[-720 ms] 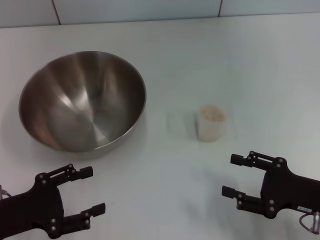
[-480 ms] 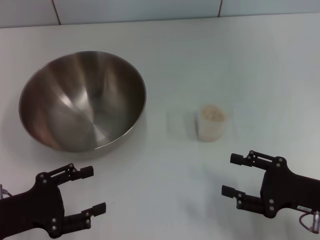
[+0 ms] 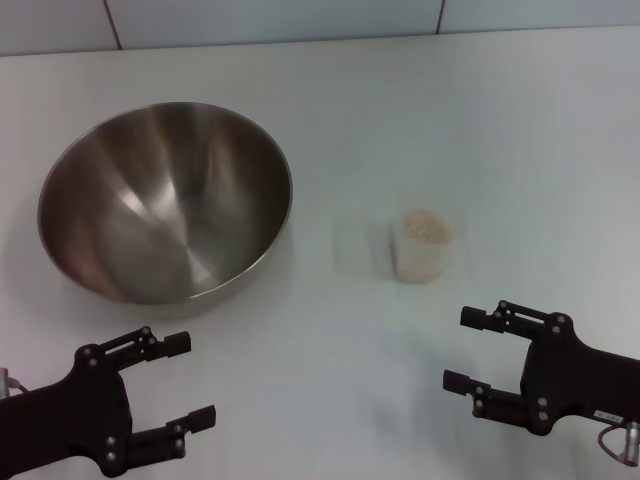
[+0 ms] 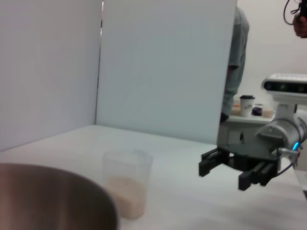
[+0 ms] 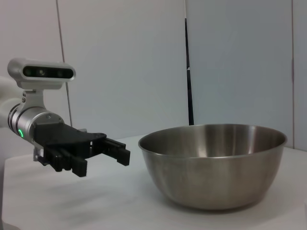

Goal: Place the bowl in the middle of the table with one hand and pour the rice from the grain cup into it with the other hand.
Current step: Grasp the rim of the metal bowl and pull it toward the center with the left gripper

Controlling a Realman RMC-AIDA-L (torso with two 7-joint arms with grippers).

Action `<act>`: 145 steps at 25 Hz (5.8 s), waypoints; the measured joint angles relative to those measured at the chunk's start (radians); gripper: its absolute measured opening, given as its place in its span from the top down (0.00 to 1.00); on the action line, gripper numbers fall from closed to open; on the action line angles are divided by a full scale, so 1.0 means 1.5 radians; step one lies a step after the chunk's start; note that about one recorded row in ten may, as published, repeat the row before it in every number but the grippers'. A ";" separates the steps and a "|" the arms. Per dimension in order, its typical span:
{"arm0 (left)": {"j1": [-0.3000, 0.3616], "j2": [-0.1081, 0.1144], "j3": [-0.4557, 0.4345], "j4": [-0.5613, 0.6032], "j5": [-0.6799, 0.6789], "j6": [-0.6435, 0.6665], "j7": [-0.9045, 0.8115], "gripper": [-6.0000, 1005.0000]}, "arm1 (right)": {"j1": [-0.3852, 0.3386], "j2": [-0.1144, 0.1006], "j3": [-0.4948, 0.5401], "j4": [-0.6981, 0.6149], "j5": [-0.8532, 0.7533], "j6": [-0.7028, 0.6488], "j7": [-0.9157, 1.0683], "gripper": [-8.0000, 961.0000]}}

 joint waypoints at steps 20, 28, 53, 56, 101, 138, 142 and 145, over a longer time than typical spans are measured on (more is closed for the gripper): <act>-0.021 -0.005 -0.152 -0.023 -0.400 -0.012 -0.051 0.25 | 0.005 0.001 0.006 0.003 0.005 0.001 -0.005 0.27; -0.048 -0.005 -0.123 -0.013 -0.414 -0.179 -0.057 0.26 | 0.012 0.003 0.010 0.003 0.006 0.001 -0.005 0.27; 0.017 -0.003 0.230 0.439 -0.148 -0.428 -0.686 0.28 | 0.022 0.004 0.017 0.004 0.006 0.009 -0.001 0.27; 0.009 -0.003 0.240 0.469 -0.093 -0.422 -0.751 0.28 | 0.022 0.004 0.017 0.004 0.006 0.009 -0.001 0.27; -0.106 -0.005 0.264 0.517 0.213 -0.336 -1.005 0.32 | 0.024 0.004 0.017 0.010 0.006 0.018 -0.006 0.27; -0.161 -0.002 0.258 0.487 0.260 -0.323 -1.046 0.95 | 0.025 0.003 0.025 0.010 0.006 0.017 -0.006 0.27; -0.183 -0.001 0.242 0.498 0.258 -0.304 -1.049 0.95 | 0.026 0.003 0.025 0.010 0.006 0.017 -0.006 0.27; -0.195 -0.001 0.234 0.505 0.258 -0.293 -1.049 0.95 | 0.026 0.003 0.025 0.010 0.006 0.017 -0.006 0.27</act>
